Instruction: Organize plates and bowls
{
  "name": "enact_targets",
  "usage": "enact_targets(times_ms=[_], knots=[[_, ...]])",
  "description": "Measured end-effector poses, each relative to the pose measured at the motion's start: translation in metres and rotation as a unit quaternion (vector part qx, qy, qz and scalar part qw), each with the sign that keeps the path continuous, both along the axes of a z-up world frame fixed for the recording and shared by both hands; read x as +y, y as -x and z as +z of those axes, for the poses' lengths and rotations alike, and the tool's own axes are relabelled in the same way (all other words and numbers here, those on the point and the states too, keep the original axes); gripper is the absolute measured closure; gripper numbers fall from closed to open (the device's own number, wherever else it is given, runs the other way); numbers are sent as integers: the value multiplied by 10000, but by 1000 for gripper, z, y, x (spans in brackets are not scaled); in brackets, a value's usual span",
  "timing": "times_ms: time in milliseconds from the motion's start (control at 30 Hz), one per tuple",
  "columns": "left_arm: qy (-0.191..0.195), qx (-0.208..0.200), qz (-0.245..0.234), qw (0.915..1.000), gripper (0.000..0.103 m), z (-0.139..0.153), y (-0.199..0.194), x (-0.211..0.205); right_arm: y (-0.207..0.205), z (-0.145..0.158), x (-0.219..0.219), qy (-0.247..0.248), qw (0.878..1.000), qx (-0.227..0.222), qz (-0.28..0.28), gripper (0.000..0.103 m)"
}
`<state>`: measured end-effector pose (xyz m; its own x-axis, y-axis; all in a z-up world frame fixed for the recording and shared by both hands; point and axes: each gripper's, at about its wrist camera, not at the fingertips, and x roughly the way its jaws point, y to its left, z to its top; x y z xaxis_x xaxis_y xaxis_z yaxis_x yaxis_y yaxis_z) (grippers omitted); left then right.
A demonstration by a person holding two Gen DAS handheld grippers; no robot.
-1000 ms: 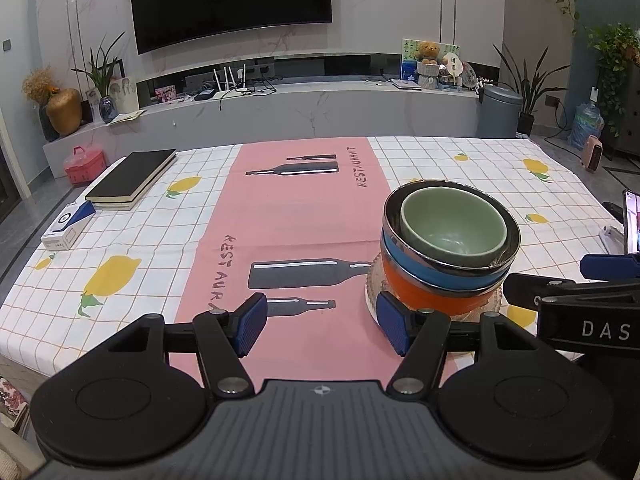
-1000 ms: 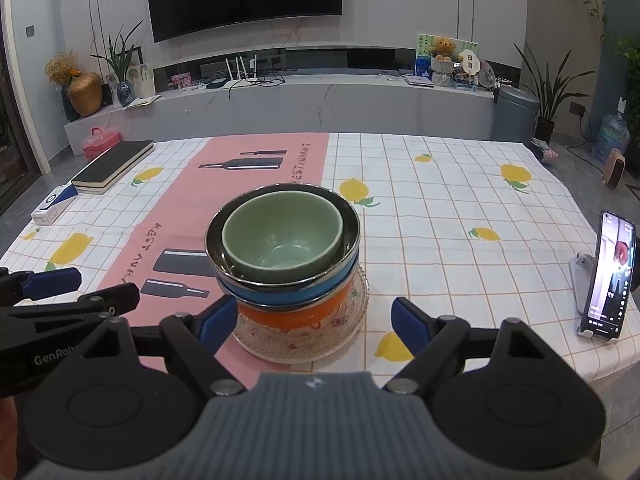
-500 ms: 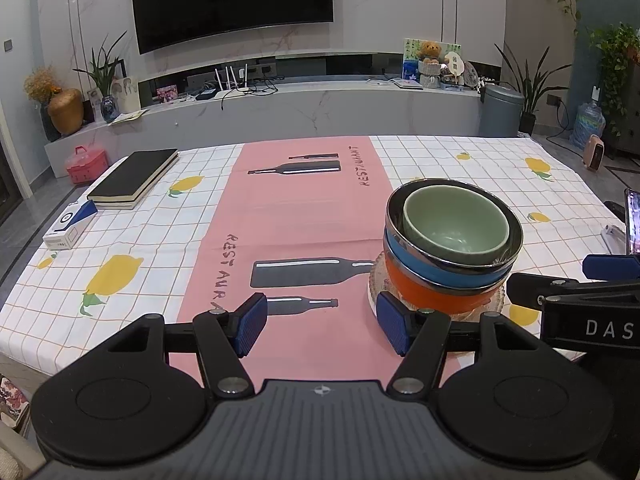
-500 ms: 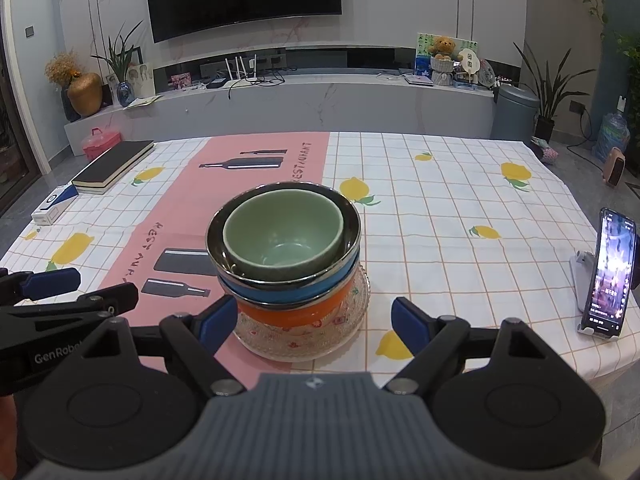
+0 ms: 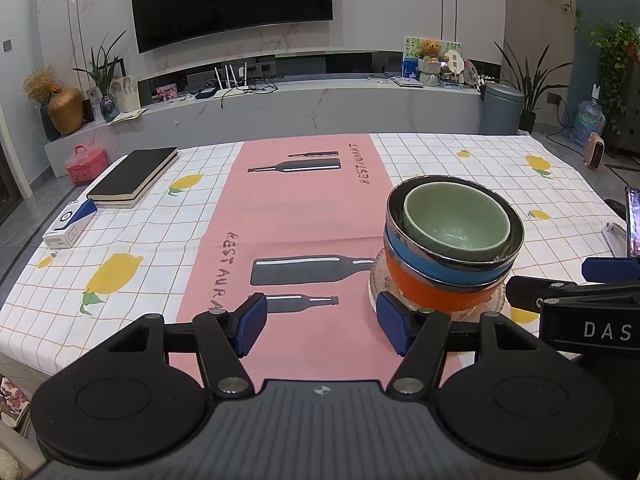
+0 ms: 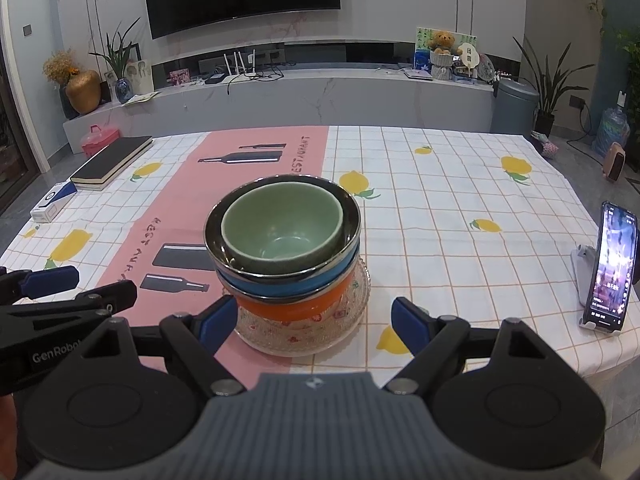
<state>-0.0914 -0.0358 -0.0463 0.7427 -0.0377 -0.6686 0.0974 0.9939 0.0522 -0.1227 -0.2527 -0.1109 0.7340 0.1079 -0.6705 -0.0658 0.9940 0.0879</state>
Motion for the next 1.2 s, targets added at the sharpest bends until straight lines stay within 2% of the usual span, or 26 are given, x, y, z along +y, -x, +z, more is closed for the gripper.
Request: enact_targets(times_ms=[1200], knots=[[-6, 31, 4, 10000, 25, -1, -1, 0, -2, -8, -2, -68, 9998, 191, -4, 20]])
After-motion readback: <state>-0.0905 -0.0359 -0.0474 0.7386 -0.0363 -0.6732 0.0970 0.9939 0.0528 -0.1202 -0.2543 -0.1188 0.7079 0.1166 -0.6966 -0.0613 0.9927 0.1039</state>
